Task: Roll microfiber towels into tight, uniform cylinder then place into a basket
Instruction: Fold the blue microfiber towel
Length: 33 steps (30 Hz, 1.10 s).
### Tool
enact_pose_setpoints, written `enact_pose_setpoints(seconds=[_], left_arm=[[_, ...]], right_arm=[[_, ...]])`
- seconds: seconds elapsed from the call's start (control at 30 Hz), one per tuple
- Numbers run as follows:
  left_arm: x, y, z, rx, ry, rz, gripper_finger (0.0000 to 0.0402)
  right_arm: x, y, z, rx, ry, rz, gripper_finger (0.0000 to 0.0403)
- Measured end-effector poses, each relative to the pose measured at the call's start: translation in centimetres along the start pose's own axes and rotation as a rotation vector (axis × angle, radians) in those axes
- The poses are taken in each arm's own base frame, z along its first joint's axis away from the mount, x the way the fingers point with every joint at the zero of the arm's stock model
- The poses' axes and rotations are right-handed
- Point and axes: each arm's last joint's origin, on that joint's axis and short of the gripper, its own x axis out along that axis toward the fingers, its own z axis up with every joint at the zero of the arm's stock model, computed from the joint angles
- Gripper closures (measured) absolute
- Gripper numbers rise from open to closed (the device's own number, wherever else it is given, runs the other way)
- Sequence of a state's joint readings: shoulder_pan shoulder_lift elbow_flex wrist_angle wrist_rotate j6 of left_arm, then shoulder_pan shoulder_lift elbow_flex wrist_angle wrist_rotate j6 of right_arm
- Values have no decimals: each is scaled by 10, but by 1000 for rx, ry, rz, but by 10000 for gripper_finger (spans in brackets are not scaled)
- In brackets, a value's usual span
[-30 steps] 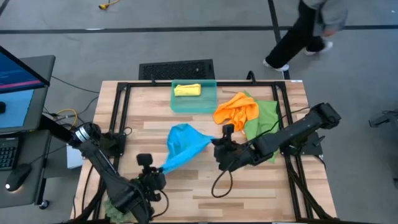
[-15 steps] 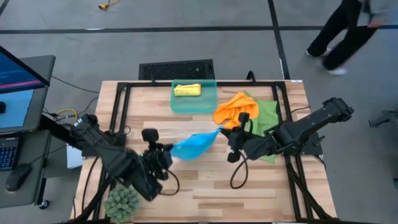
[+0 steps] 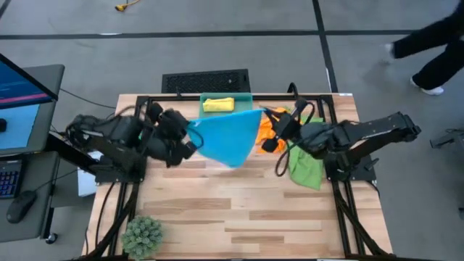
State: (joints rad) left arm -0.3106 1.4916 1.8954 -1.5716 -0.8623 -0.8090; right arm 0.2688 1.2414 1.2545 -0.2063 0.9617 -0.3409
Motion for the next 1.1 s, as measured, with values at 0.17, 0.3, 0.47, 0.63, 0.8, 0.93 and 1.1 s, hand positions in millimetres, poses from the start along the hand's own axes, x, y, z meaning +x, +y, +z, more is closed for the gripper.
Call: enact_pose_setpoints(seconds=[0.17,0.3,0.47,0.63,0.8,0.93,1.1], left_arm=[[11,3,4,47,71,-20,401],[20,-2,9,27,185,-182,401],[24,-21,4,174,241,-276,401],[26,-12,1,229,229,-139,401],[30,0,10,242,146,-40,401],[35,11,19,256,103,53,401],[34,26,31,263,27,176,401]], right_arm=[[-3,0,2,8,-20,28,399],[0,7,-2,-29,-9,86,397],[-6,10,0,-8,-12,76,399],[-11,13,1,3,-21,85,396],[-9,9,0,-10,12,-14,399],[0,2,-2,5,38,-74,397],[11,-7,-6,41,60,-118,398]])
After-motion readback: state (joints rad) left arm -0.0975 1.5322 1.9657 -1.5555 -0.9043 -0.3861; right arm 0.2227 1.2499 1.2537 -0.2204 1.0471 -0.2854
